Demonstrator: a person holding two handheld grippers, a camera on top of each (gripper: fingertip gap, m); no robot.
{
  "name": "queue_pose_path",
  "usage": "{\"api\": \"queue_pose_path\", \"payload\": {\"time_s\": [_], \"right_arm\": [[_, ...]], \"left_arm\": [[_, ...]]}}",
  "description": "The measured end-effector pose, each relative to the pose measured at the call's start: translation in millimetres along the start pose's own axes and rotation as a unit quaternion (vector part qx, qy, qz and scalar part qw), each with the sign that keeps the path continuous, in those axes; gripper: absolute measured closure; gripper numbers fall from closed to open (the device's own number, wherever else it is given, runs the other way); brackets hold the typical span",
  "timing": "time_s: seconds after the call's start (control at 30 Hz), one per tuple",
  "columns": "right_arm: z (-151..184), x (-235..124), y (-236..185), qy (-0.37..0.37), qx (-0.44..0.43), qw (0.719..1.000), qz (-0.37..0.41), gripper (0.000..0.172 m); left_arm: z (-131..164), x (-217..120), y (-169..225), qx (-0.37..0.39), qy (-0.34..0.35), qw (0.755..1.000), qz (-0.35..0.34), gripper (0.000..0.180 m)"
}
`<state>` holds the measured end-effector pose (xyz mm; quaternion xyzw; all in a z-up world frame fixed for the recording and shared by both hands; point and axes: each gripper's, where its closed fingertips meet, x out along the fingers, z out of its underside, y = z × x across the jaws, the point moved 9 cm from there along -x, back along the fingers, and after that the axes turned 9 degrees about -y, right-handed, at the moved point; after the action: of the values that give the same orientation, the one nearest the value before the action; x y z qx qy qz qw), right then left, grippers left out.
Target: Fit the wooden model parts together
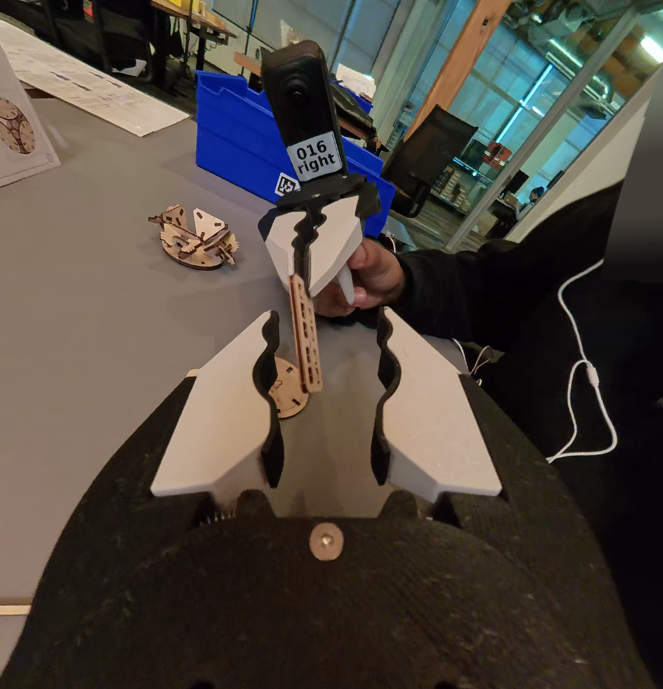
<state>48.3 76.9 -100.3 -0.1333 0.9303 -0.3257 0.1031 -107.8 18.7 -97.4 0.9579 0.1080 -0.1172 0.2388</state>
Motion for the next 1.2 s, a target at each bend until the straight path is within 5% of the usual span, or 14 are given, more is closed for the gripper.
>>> {"api": "queue_pose_path", "payload": {"time_s": [0.33, 1.2], "right_arm": [[-2, -6, 2, 0.036, 0.008, 0.999, 0.011, 0.172], [5, 4, -3, -0.004, 0.027, 0.999, -0.03, 0.172]], "left_arm": [[-6, -16, -3, -0.003, 0.059, 0.998, -0.009, 0.14], [0, -3, -1, 0.019, -0.001, 0.999, -0.034, 0.145]]}}
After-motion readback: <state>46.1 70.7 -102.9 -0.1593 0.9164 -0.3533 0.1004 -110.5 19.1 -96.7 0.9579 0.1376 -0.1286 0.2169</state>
